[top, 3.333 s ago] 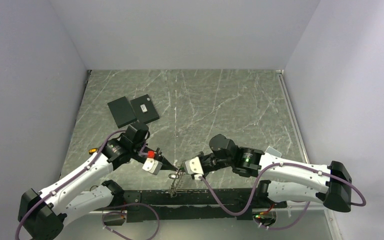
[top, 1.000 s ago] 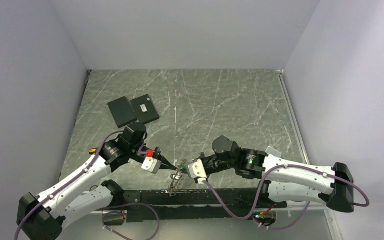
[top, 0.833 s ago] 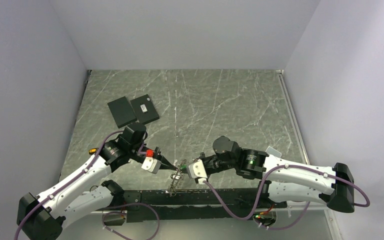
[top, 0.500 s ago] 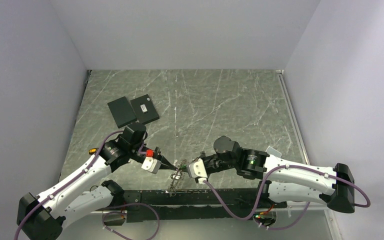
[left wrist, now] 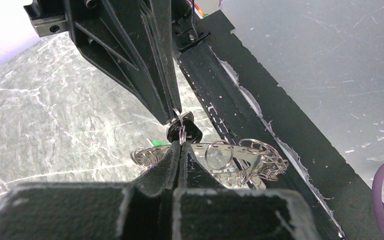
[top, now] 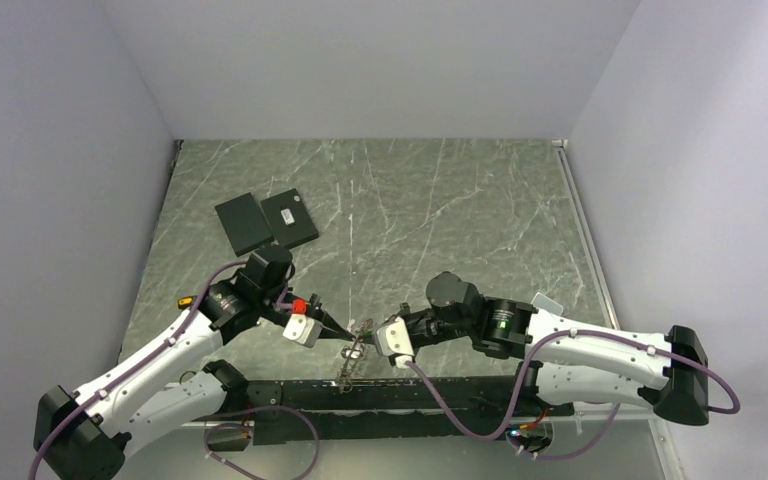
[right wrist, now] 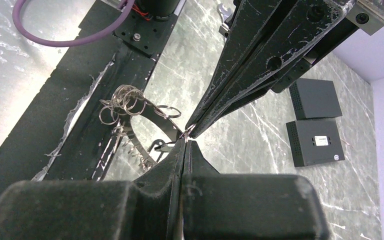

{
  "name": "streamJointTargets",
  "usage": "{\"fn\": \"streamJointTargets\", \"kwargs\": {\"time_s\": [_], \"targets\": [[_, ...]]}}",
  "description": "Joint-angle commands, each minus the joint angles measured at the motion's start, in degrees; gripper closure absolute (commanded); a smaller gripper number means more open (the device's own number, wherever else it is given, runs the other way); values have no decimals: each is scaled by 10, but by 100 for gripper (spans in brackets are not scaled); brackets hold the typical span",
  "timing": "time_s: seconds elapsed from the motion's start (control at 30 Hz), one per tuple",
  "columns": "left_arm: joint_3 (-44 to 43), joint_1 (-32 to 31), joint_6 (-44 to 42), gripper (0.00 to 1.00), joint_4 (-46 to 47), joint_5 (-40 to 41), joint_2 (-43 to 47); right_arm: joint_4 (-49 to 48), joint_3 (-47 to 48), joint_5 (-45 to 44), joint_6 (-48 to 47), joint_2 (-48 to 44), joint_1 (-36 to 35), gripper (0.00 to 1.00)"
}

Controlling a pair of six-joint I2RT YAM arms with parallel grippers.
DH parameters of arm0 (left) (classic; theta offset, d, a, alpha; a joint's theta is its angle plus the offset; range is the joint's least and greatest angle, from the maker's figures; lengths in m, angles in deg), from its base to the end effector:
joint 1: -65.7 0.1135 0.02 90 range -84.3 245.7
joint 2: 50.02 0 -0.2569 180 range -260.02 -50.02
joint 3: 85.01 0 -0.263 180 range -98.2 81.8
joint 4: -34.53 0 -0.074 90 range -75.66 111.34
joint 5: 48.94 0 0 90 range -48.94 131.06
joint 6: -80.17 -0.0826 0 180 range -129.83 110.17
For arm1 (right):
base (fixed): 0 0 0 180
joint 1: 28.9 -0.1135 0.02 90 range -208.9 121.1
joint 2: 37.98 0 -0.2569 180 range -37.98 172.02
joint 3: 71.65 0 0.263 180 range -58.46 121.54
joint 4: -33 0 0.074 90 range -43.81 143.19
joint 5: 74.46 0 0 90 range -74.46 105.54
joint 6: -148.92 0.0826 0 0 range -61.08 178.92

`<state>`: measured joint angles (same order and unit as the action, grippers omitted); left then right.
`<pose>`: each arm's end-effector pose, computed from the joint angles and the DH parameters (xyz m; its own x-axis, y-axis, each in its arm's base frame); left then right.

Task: Put the keys on the keyring

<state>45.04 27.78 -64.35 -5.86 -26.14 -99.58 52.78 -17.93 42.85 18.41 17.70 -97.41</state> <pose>0.1091 -0.1815 0.2427 0.3533 0.1248 -0.9272 0.8745 -0.3961 0.2799 0.0654 0.2697 0.2621 0.5353 -0.2159 -0.8166 -0.8354 -0.2779 -0.4742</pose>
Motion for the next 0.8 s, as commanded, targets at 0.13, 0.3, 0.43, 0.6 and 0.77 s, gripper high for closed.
{"fn": "streamJointTargets", "kwargs": {"time_s": [0.13, 0.3, 0.43, 0.6, 0.77], "targets": [[-3, 2, 6, 100, 20, -27, 11, -43, 7, 6, -15, 13, -3, 100], [-3, 2, 6, 100, 18, -29, 11, -44, 11, 8, -17, 20, -3, 100], [-2, 2, 7, 100, 20, -29, 13, -47, 11, 4, -18, 20, -3, 100], [-3, 1, 7, 100, 20, -34, 11, -44, 22, 1, -22, 26, -3, 100], [-4, 1, 5, 100, 17, -38, 10, -24, 45, 2, -29, 43, -3, 100]]}}
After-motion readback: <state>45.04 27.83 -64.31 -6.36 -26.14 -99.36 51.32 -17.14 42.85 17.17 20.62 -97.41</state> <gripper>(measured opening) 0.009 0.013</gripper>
